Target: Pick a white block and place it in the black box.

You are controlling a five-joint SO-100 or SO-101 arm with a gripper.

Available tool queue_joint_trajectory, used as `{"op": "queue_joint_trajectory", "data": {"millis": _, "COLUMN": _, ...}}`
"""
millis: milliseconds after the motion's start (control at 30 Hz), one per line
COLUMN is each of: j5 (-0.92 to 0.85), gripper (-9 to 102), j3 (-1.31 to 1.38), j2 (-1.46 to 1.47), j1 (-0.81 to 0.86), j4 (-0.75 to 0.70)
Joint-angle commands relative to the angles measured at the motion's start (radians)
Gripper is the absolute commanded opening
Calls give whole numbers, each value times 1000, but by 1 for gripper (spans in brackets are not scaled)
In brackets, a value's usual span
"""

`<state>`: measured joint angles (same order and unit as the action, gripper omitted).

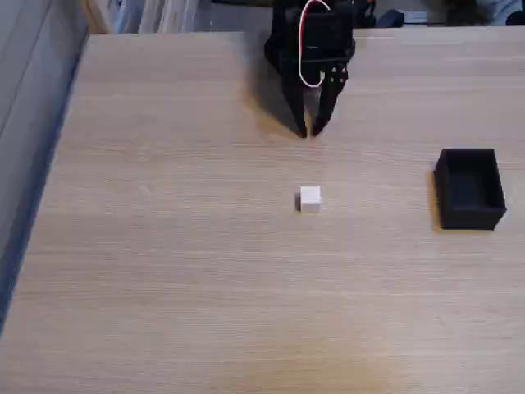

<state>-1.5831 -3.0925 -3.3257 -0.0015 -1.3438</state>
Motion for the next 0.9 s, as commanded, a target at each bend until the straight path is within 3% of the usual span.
{"op": "queue_joint_trajectory", "data": {"millis": 0, "j5": -43, "gripper": 0, "j3": -15, "j2": -6, "j1": -11, "j4": -3}}
{"op": "queue_joint_trajectory", "data": {"millis": 867, "j5": -52, "gripper": 0, "j3": -15, "j2": -6, "j1": 2, "j4": 0}}
